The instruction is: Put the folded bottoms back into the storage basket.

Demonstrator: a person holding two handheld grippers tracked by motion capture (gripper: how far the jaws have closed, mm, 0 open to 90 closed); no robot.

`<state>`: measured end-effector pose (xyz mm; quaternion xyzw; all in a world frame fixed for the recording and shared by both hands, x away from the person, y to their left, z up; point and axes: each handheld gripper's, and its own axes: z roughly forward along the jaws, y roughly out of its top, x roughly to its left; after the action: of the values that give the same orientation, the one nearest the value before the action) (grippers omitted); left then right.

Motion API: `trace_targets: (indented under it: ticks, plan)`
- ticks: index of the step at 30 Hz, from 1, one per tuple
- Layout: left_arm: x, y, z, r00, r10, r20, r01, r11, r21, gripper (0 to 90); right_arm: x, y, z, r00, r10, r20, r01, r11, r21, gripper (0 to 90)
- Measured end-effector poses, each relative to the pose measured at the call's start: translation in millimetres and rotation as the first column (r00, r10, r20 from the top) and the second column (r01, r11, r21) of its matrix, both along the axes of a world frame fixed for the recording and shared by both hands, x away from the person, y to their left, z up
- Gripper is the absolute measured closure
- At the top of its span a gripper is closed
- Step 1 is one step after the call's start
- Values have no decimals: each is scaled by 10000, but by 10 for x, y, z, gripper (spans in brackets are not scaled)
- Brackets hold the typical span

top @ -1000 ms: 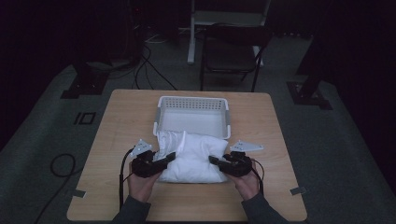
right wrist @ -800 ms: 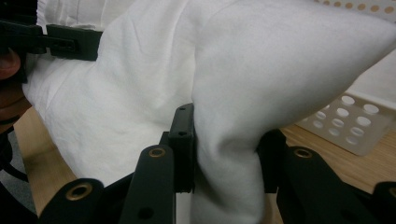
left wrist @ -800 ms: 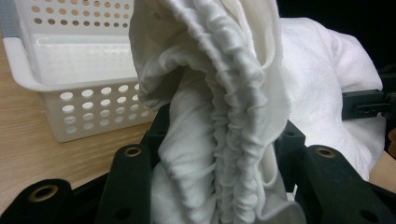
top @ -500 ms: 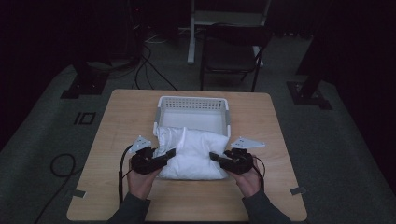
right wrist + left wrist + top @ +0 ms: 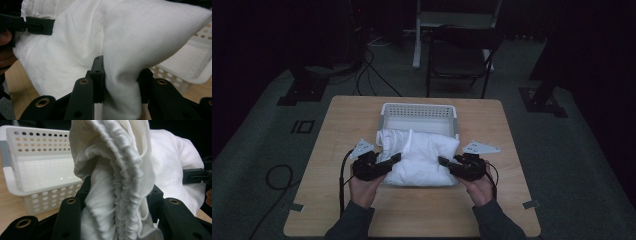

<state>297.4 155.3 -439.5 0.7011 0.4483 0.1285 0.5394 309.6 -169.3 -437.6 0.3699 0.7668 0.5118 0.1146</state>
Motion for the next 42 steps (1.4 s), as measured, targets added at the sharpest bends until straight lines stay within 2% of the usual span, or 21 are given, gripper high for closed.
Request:
trace_targets:
  ticks: [9, 26, 42]
  plan:
    - [73, -1, 76, 9999, 29, 96, -29, 10000, -20, 544, 54, 5, 69, 9998, -90, 151, 89, 9999, 52, 678]
    - [205, 13, 169, 9994, 243, 246, -241, 9997, -86, 547, 190, 67, 148, 9984, -390, 417, 396, 9991, -131, 678]
    - [327, 27, 301, 9971, 507, 573, -514, 9986, 103, 548, 348, 130, 225, 9962, -682, 539, 678, 9977, 87, 678]
